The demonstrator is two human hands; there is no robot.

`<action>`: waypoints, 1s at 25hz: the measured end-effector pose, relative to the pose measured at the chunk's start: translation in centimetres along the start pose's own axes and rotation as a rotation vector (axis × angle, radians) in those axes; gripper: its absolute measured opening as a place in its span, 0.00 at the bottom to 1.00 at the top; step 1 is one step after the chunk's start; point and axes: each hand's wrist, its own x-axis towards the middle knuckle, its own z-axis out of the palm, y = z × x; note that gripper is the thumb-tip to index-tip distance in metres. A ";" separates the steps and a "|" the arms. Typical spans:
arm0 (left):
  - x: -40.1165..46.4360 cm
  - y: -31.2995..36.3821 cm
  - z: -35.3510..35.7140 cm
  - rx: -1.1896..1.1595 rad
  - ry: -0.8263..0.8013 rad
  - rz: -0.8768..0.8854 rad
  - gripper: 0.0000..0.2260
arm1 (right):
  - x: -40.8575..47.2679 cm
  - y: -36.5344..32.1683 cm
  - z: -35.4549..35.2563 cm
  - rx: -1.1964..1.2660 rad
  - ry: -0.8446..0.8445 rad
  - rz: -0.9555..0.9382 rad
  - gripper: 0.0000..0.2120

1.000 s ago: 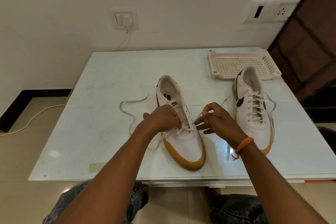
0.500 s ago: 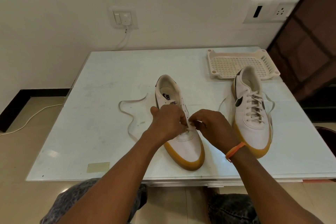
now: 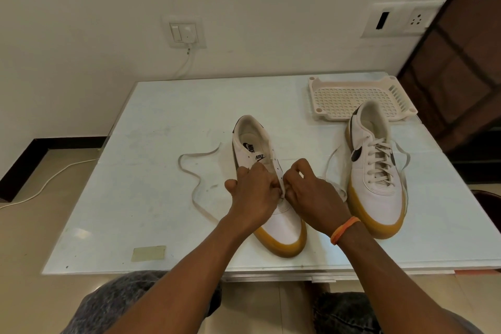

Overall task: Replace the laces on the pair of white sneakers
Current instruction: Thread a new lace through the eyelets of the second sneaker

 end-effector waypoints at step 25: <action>1.5 -0.5 -4.0 -0.273 0.233 -0.191 0.18 | 1.7 3.3 -1.1 0.387 0.182 0.479 0.16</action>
